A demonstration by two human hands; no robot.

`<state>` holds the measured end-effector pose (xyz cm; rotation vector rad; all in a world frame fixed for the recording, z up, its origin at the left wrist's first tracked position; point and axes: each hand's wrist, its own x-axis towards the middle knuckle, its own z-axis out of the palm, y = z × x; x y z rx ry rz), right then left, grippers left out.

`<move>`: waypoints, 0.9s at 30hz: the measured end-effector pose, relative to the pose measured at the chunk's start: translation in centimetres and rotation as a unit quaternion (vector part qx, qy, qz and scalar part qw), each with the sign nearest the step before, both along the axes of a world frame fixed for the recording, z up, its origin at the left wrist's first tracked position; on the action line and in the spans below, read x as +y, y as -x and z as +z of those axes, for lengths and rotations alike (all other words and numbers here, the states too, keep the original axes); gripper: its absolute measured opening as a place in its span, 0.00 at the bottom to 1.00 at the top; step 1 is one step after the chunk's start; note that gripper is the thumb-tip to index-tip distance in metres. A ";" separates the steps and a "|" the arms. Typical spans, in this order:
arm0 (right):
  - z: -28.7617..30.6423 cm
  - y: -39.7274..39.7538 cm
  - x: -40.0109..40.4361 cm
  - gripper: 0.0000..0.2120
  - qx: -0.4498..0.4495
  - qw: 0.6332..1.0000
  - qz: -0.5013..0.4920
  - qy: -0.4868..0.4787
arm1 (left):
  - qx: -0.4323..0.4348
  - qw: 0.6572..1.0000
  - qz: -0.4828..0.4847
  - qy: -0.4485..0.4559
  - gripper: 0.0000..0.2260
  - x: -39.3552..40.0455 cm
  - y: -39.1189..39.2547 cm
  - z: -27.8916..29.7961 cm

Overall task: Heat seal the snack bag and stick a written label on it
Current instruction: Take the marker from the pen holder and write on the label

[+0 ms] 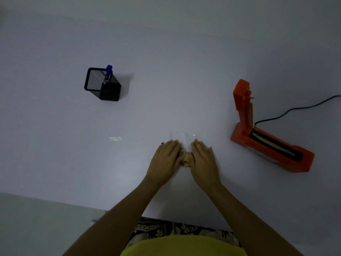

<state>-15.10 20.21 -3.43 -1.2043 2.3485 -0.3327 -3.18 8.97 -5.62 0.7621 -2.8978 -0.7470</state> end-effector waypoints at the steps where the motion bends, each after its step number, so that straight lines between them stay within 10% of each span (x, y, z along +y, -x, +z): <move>1: 0.0 0.1 0.0 0.27 0.002 1.000 0.003 0.001 | 0.002 1.000 0.001 -0.002 0.19 -0.1 0.0 0.1; 8: 0.8 0.1 -1.7 0.24 0.016 0.999 -0.020 0.035 | 0.040 0.999 0.025 0.006 0.20 -1.5 -0.1 1.9; 15: 6.8 -1.5 -17.2 0.29 -0.124 0.978 -0.020 0.166 | 0.156 0.949 0.248 0.115 0.21 -13.1 -3.7 7.8; 27: 8.2 -4.1 -33.5 0.25 -0.092 0.989 -0.017 0.118 | -0.115 0.969 0.177 0.130 0.29 -24.7 -9.0 7.0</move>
